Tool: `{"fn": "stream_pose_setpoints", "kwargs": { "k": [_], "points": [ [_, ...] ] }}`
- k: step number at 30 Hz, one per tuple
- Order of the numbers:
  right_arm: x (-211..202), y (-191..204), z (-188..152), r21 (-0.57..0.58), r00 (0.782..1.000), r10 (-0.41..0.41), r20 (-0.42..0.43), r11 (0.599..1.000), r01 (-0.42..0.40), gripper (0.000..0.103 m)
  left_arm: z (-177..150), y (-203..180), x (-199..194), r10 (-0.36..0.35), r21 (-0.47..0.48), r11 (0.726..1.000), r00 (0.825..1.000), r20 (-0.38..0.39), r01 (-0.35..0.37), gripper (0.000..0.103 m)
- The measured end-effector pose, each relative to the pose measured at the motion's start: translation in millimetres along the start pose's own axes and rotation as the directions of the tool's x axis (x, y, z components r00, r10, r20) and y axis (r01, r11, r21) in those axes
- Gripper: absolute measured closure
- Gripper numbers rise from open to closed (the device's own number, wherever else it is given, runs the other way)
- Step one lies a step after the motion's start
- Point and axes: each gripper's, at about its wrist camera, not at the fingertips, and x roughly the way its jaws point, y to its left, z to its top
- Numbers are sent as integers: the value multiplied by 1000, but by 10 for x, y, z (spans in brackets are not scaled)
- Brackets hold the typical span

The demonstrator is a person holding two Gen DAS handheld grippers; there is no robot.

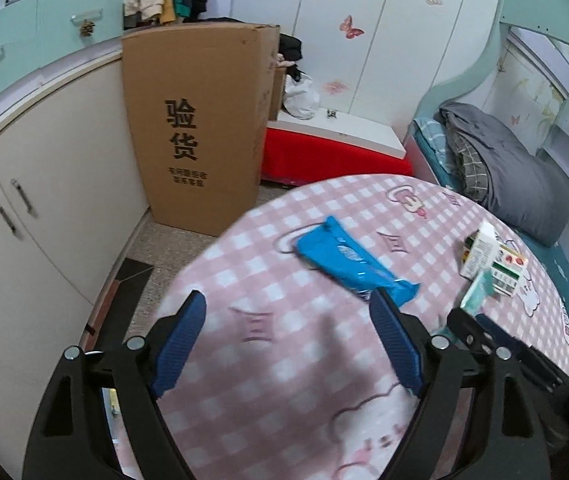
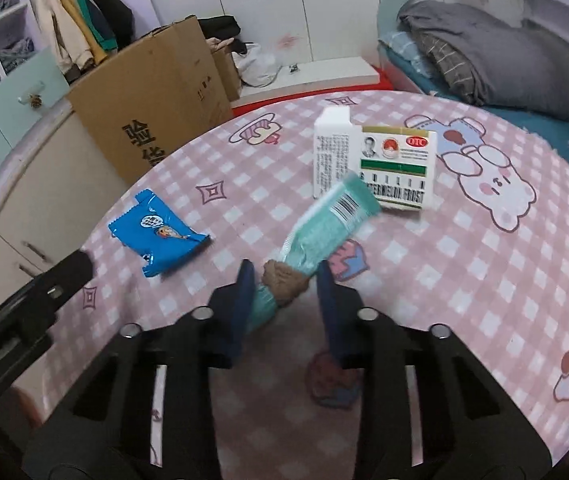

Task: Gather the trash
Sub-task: 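Grasp the teal toothpaste tube with the right tool while the left tool grasps the blue wrapper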

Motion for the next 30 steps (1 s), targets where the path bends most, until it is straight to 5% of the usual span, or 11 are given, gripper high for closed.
{"fn": "stream_pose_setpoints", "kwargs": {
  "k": [13, 15, 20, 30],
  "points": [
    [-53, -208, -10, 65, 996, 93, -11, 994, -92, 81, 53, -560, 454, 15, 29, 999, 997, -72, -13, 22],
    [-51, -192, -14, 61, 995, 95, -14, 994, -94, 81, 57, -578, 512, 14, 38, 999, 996, -86, -11, 30],
    [-42, -110, -20, 40, 996, 91, -19, 995, -91, 81, 36, -516, 455, -26, 53, 998, 997, -74, 30, 74],
    [-162, 245, -154, -33, 990, 136, -22, 990, -137, 82, -302, -122, 30, -139, 76, 987, 987, -80, 145, 83]
  ]
}}
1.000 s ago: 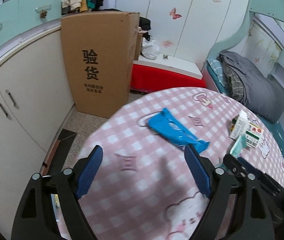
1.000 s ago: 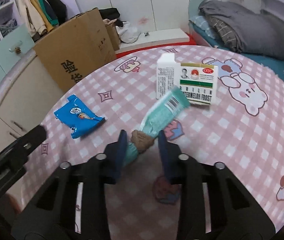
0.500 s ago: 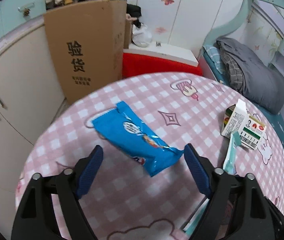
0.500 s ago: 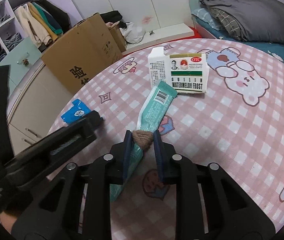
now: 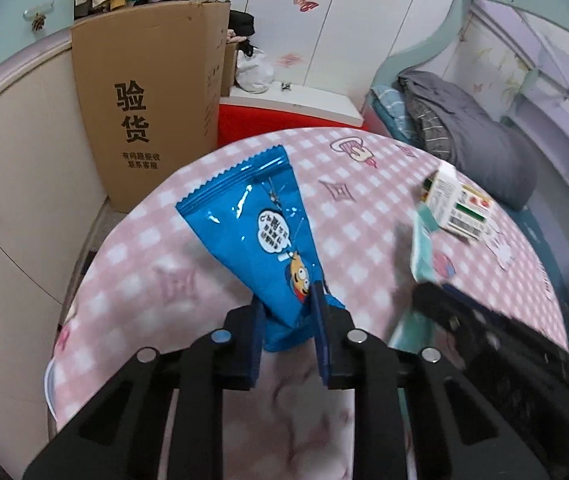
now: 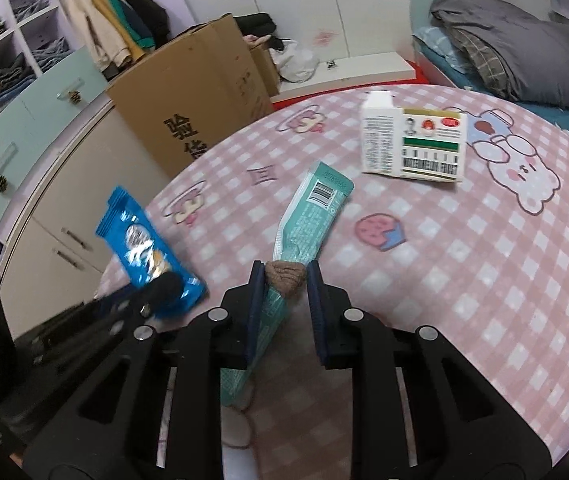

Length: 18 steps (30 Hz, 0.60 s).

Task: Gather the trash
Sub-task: 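Grasp the teal toothpaste tube with the right tool while the left tool grasps the blue wrapper, then carry the tube and blue wrapper to the wastebasket with both tools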

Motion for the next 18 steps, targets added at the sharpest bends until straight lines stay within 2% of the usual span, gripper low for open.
{"fn": "stream_pose_setpoints", "kwargs": {
  "k": [8, 18],
  "points": [
    [-178, 444, -249, -43, 998, 55, -9, 998, -55, 82, -313, 449, -564, -49, -35, 998, 997, 65, 51, 83],
    [-298, 1504, -495, -187, 986, 158, -45, 969, -163, 82, -681, 1148, -1207, -35, -115, 992, 991, 130, 50, 83]
  ]
}}
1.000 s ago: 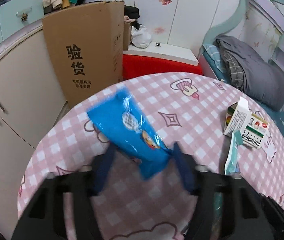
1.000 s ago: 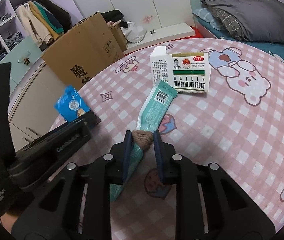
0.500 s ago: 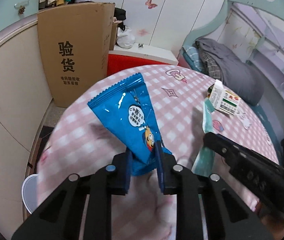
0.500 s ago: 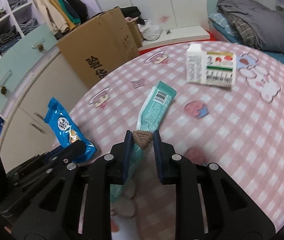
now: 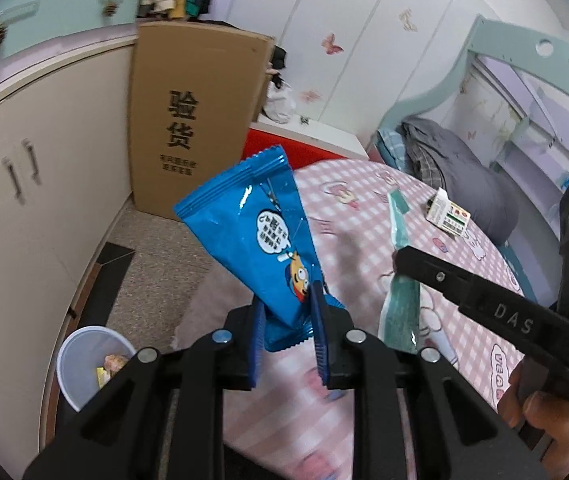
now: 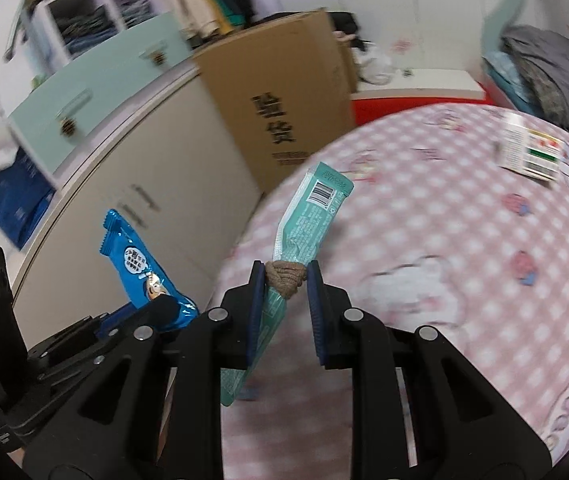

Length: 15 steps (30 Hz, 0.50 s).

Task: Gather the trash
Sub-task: 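Carry the tube and blue wrapper to the wastebasket with both tools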

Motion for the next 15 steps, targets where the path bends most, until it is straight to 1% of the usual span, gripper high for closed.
{"fn": "stream_pose_setpoints", "kwargs": {
  "k": [2, 5, 8, 11, 15],
  "points": [
    [76, 239, -31, -32, 1000, 25, -16, 999, -26, 82, -20, 175, -123, 7, -20, 1000, 1000, 10, -6, 83],
    [257, 667, -99, -96, 997, 59, -50, 993, -63, 82, -63, 492, -294, 38, -50, 998, 999, 26, -36, 83],
    [442, 1010, -171, -146, 993, 88, -83, 984, -100, 82, -138, 872, -436, 72, -98, 993, 997, 36, -68, 83],
    [647, 1307, -280, -188, 987, 104, -120, 974, -125, 82, -229, 1179, -520, 126, -122, 985, 991, 41, -120, 83],
    [958, 1621, -418, -222, 977, 122, -173, 962, -159, 82, -431, 1643, -559, 193, -178, 966, 981, 16, -188, 83]
  ]
}}
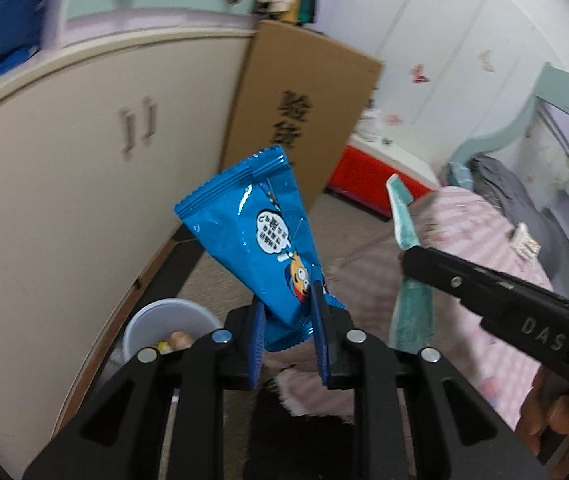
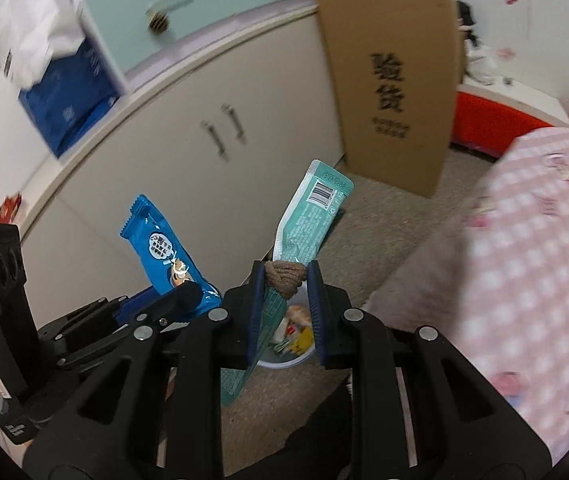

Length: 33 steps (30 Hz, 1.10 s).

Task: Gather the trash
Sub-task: 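Carry the tube and blue wrapper to the wastebasket with both tools, then open the right tool to drop the teal tube into the wastebasket, then open the left tool to drop the blue wrapper into the wastebasket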

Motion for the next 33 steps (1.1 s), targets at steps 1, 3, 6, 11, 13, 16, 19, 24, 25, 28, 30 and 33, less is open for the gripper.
{"fn": "stream_pose_setpoints", "kwargs": {
  "k": [1, 3, 6, 11, 13, 16, 19, 24, 25, 28, 30, 33],
  "points": [
    [116, 78, -9, -12, 1000, 5, -14, 1000, -5, 82, -27, 97, 18, 20, -12, 1000, 1000, -4, -20, 83],
    [303, 195, -24, -29, 999, 17, -44, 999, -18, 82, -78, 337, 84, 51, -39, 998, 999, -18, -51, 83],
    [581, 363, -48, -62, 996, 16, -84, 998, -22, 82, -165, 632, 179, 88, -82, 992, 995, -42, -91, 83],
    [942, 549, -68, -88, 992, 30, -125, 995, -41, 82, -276, 1061, 325, 166, -134, 975, 983, -77, -176, 83],
    [1087, 585, -68, -73, 990, 49, -130, 996, -59, 80, -290, 1167, 361, 195, -144, 968, 977, -82, -206, 83],
    [1296, 594, -71, -48, 986, 63, -152, 996, -71, 60, -291, 1287, 411, 236, -146, 958, 968, -88, -247, 83],
    [1386, 584, -98, -50, 988, 10, -155, 999, -18, 49, -299, 1382, 464, 252, -156, 951, 962, -100, -266, 83],
    [1411, 544, -210, -55, 985, 14, -174, 998, -24, 49, -325, 1400, 541, 255, -151, 951, 960, -116, -271, 83],
    [1396, 534, -229, -58, 985, 13, -175, 998, -23, 49, -327, 1398, 556, 254, -150, 951, 960, -118, -270, 83],
    [1382, 537, -254, -57, 984, 17, -176, 998, -27, 48, -327, 1356, 597, 247, -145, 954, 961, -124, -264, 83],
    [1350, 532, -265, -54, 985, 23, -172, 998, -33, 48, -319, 1346, 619, 245, -139, 955, 962, -124, -261, 83],
    [1292, 523, -281, -50, 985, 32, -168, 998, -41, 48, -300, 1323, 633, 240, -132, 958, 963, -123, -255, 83]
  ]
}}
